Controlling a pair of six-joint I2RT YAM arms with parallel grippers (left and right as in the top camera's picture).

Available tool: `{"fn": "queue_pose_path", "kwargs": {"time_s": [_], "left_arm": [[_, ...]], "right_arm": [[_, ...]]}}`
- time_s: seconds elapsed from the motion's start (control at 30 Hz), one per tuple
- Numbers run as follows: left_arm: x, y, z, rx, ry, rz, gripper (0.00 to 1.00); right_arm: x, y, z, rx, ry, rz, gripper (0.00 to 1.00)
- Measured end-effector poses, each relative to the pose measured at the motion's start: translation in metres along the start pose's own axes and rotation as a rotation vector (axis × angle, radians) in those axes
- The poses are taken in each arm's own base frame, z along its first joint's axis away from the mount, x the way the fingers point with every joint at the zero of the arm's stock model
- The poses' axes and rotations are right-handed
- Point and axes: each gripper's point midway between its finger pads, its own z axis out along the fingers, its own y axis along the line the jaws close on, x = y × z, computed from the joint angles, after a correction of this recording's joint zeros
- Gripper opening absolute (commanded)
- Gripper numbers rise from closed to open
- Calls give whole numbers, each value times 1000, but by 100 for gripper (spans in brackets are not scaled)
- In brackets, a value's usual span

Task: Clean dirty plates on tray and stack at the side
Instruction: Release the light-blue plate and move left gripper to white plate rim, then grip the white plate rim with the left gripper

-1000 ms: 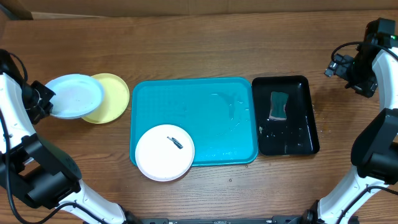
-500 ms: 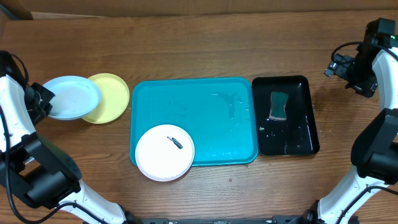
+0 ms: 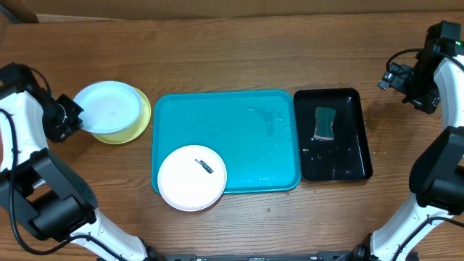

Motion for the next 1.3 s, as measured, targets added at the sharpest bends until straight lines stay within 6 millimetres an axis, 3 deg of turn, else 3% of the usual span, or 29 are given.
{"fn": "queue_pose_path", "kwargs": {"time_s": [0.03, 0.1, 0.27, 0.4, 0.53, 0.7, 0.77, 0.83, 1.0, 1.3], "left_arm": [[1, -2, 0, 3, 2, 6, 74], [2, -4, 0, 8, 5, 11, 78], [13, -6, -3, 27, 57, 5, 75], [20, -16, -19, 68, 90, 6, 75], [42, -17, -52, 77, 111, 8, 78], [64, -29, -121, 141, -20, 60, 79], [84, -37, -140, 169, -60, 105, 80], [112, -44, -147, 188, -64, 162, 80], [175, -50, -121, 194, 17, 279, 78], [262, -16, -49, 81, 281, 291, 75]], "right_arm": [[0, 0, 0, 0, 0, 0, 100], [0, 0, 0, 0, -1, 0, 100], [0, 0, 0, 0, 0, 0, 100], [0, 0, 0, 0, 0, 0, 100], [0, 0, 0, 0, 0, 0, 100], [0, 0, 0, 0, 0, 0, 100], [0, 0, 0, 0, 0, 0, 100], [0, 0, 0, 0, 0, 0, 100], [0, 0, 0, -1, 1, 0, 100], [0, 0, 0, -1, 1, 0, 100]]}}
